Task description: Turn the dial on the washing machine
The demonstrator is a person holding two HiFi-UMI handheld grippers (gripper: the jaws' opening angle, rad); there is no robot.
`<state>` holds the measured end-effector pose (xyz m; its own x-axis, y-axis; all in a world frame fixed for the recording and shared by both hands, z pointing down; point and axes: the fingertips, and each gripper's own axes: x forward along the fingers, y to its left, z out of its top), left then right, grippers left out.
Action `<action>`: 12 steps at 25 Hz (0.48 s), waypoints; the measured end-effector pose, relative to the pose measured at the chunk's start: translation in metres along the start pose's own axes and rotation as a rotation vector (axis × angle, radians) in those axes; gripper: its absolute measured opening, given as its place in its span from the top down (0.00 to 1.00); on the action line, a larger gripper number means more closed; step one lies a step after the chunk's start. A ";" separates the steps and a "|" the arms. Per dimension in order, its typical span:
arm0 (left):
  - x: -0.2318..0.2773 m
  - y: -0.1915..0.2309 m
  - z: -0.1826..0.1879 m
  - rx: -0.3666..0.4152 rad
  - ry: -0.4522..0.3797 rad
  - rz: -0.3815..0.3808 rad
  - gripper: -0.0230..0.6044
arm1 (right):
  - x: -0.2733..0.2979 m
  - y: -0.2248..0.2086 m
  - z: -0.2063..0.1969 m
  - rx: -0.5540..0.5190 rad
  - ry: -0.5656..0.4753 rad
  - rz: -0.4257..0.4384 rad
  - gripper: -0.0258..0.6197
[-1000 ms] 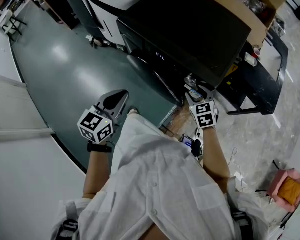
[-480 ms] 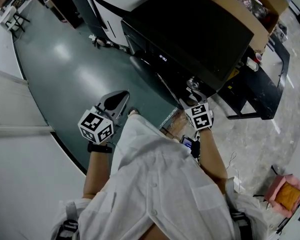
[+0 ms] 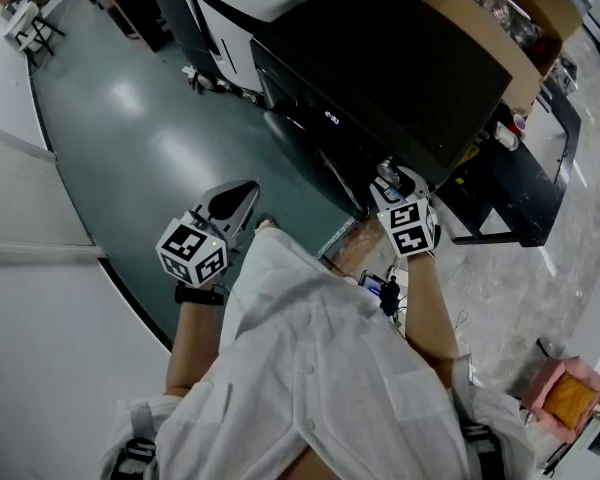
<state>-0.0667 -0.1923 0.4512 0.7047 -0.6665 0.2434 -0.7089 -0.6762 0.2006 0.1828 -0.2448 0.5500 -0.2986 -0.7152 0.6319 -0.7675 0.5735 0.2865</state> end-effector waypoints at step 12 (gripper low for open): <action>0.002 0.005 0.004 0.011 -0.017 0.004 0.93 | -0.052 -0.014 -0.009 0.299 -0.165 -0.011 0.62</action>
<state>-0.0687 -0.1980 0.4485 0.7020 -0.6747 0.2280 -0.7117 -0.6765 0.1893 0.2141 -0.2120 0.5191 -0.3581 -0.7898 0.4980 -0.8962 0.4403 0.0539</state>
